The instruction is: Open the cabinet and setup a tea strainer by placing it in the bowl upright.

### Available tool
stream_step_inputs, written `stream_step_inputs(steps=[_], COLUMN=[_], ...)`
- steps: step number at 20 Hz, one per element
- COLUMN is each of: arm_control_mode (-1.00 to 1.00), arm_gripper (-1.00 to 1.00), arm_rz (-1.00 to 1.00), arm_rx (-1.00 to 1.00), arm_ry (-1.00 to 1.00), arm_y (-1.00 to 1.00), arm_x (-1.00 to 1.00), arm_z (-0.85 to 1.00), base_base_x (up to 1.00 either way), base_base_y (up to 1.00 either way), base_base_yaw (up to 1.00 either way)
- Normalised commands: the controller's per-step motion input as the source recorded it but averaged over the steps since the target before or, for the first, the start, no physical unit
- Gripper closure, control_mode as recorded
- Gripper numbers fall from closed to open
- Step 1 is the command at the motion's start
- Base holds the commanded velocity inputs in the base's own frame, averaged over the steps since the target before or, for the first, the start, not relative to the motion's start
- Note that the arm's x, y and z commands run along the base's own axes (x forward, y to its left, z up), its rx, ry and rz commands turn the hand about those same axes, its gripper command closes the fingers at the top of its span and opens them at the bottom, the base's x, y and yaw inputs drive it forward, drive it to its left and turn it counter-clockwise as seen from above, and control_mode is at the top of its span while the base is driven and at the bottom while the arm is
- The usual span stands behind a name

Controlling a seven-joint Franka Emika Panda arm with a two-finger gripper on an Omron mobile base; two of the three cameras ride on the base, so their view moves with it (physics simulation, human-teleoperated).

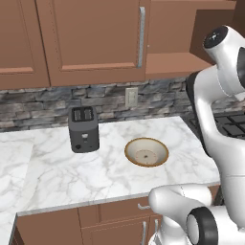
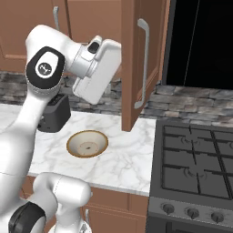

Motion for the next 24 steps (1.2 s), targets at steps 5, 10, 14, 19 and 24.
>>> stream_step_inputs(steps=[5,10,14,19,24], arm_control_mode=[-1.00,-1.00,-1.00,-1.00,-1.00], arm_gripper=[-1.00,-1.00,-1.00,-1.00,-1.00], arm_rz=[0.01,0.00,-0.03,-0.09,-0.12], arm_rx=[0.01,0.08,0.41,0.65,0.59], arm_ry=[-0.17,-0.20,-0.13,-0.07,-0.08], arm_y=[0.42,0.79,0.77,0.66,0.60], arm_x=[0.00,0.00,0.00,0.00,0.00], arm_z=[0.00,0.00,-0.37,-0.48,-0.27], base_base_x=[0.00,0.00,0.00,0.00,0.00], base_base_y=[0.00,0.00,0.00,0.00,0.00], base_base_yaw=[0.00,0.00,0.00,0.00,0.00])
